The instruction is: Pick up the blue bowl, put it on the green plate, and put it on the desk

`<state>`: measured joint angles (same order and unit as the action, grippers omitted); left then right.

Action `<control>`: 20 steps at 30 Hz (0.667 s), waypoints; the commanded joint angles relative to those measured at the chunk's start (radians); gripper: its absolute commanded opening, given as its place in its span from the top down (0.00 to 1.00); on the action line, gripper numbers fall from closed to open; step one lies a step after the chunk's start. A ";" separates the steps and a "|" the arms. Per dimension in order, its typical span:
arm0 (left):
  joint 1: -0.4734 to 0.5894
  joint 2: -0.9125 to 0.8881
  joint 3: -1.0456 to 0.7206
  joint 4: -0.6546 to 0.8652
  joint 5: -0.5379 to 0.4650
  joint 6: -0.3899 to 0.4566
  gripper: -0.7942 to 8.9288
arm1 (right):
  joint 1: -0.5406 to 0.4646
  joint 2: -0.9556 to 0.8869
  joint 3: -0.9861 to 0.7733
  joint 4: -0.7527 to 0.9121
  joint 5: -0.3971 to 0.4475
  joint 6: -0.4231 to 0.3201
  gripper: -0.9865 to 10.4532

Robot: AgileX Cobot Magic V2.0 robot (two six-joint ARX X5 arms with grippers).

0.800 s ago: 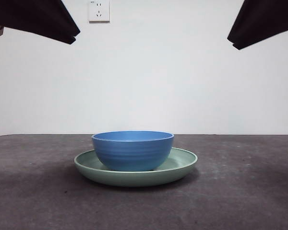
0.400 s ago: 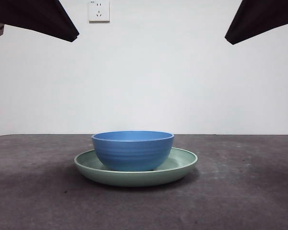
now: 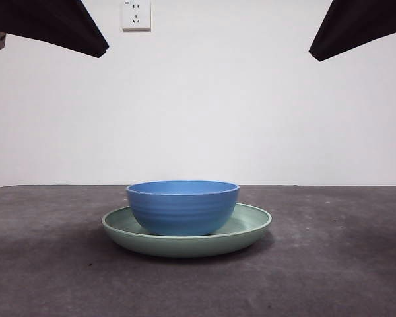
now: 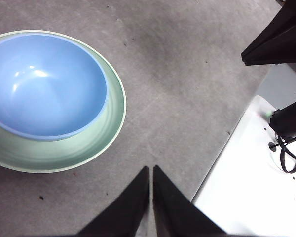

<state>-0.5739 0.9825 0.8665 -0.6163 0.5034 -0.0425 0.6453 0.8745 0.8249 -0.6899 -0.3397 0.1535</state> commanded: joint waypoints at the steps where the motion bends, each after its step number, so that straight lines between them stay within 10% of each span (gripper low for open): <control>1: -0.004 -0.015 0.008 0.010 0.005 0.008 0.91 | 0.007 0.006 0.005 0.010 0.000 -0.008 0.91; 20: 0.461 -0.509 -0.255 0.589 -0.376 0.113 0.91 | 0.007 0.006 0.005 0.010 0.000 -0.008 0.91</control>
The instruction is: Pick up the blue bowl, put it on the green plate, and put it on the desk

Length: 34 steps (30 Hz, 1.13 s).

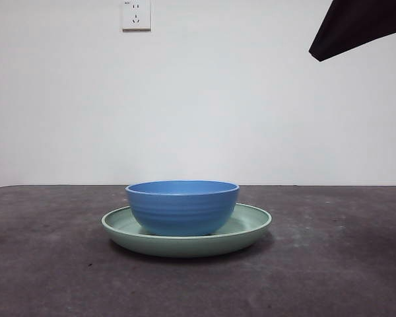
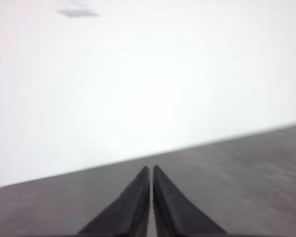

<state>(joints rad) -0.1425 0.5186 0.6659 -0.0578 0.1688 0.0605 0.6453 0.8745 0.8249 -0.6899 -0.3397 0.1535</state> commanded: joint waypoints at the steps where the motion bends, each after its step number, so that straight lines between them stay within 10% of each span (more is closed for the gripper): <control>1: 0.046 -0.074 -0.086 0.040 -0.060 0.010 0.91 | 0.007 0.006 0.005 0.010 0.000 -0.008 0.91; 15: 0.124 -0.439 -0.521 0.029 -0.094 -0.001 0.91 | 0.007 0.006 0.005 0.010 0.000 -0.008 0.91; 34: 0.124 -0.516 -0.654 -0.087 -0.095 -0.002 0.91 | 0.007 0.006 0.005 0.010 0.000 -0.008 0.91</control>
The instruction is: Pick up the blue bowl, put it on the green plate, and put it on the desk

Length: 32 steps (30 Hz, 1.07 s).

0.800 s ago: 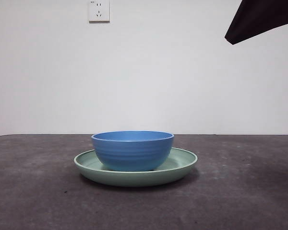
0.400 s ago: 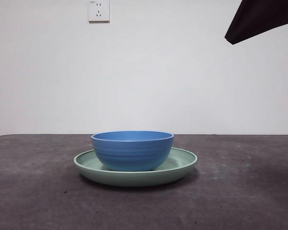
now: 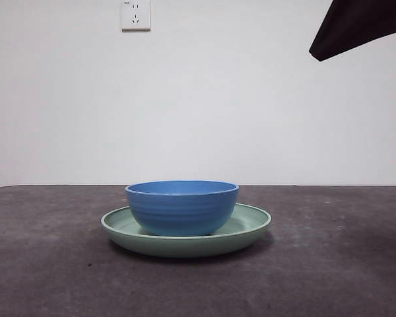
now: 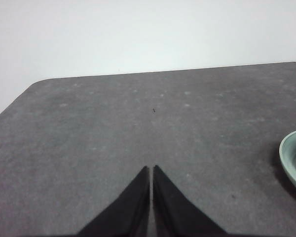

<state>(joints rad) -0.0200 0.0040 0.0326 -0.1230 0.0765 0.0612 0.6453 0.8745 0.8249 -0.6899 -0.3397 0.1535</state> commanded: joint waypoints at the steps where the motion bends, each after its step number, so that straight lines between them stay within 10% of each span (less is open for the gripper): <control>1: 0.002 -0.001 -0.021 -0.041 -0.003 -0.002 0.91 | 0.007 0.006 0.005 0.010 0.000 -0.008 0.91; 27: 0.002 -0.001 -0.021 -0.063 -0.002 -0.002 0.91 | 0.008 0.003 0.005 0.008 0.000 -0.008 0.91; 32: 0.002 -0.001 -0.021 -0.063 -0.002 -0.002 0.91 | -0.068 -0.071 0.005 0.015 0.100 -0.105 0.91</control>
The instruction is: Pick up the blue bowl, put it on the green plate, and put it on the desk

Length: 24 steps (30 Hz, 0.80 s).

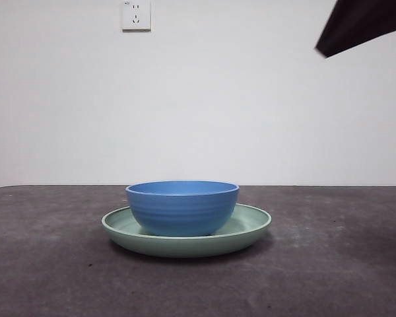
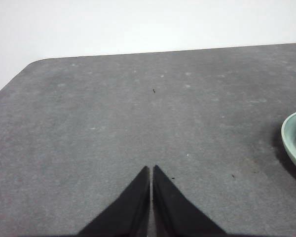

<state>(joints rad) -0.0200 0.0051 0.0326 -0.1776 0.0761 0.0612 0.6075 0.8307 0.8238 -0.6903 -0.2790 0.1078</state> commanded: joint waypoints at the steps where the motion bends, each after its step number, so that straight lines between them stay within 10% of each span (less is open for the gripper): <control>1: 0.002 -0.002 -0.021 -0.008 -0.002 -0.002 0.91 | -0.055 -0.045 0.006 0.021 0.049 -0.063 0.91; 12: 0.002 -0.002 -0.021 -0.008 -0.002 -0.002 0.91 | -0.465 -0.394 -0.235 0.377 0.051 -0.097 0.91; 24: 0.002 -0.002 -0.021 -0.008 -0.002 -0.002 0.91 | -0.596 -0.723 -0.637 0.595 0.156 -0.089 0.91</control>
<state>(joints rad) -0.0200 0.0051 0.0326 -0.1776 0.0761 0.0612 0.0120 0.1158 0.1982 -0.1062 -0.1356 0.0223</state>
